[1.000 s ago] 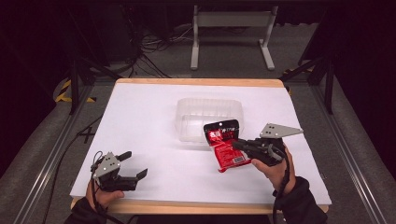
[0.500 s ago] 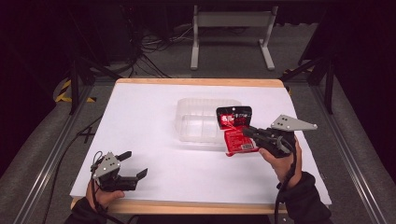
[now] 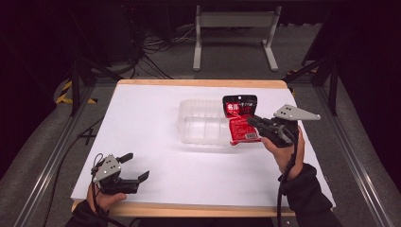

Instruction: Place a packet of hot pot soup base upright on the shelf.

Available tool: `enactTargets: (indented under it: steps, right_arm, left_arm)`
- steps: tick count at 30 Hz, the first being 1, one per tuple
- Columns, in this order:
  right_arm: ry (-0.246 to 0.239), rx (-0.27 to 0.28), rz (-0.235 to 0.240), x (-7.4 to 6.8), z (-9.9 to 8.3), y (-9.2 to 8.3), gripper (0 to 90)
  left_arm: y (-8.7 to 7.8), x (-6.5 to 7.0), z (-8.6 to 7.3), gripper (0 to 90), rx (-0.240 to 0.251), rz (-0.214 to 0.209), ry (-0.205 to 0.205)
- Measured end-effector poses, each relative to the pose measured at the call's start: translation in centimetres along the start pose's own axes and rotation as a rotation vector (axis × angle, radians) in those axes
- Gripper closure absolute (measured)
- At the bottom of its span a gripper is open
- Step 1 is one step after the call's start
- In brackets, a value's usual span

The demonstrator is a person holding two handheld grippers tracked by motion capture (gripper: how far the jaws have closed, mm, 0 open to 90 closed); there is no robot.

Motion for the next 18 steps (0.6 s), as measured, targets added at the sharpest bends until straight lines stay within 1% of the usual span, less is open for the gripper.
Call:
enactTargets:
  steps: [6, 8, 14, 18]
  right_arm:
    - [-0.005, -0.009, -0.023, 0.3, 0.7, 0.9, 85.1]
    - [-0.014, -0.013, -0.043, 0.4, 1.0, 1.3, 85.1]
    - [-0.009, -0.024, -0.087, 0.9, 1.8, 2.5, 85.0]
    - [-0.019, -0.027, -0.112, 1.0, 2.6, 3.3, 85.0]
  left_arm:
    - [0.0, 0.0, 0.0, 10.7, 0.0, 0.0, 0.01]
    - [0.0, 0.0, 0.0, 10.7, 0.0, 0.0, 0.011]
    - [0.0, 0.0, 0.0, 10.4, -0.004, -0.001, 0.009]
    - [0.1, 0.0, 0.0, 10.4, -0.002, -0.004, 0.011]
Point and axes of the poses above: each handheld gripper's, and its own axes: y roughly forward along the jaws, z roughly out of its top, x roughly to its right, the point moved 3 cm from there along y, roughly forward along the jaws, and after that the axes turned 6 degrees about z, right-handed, at the moved point
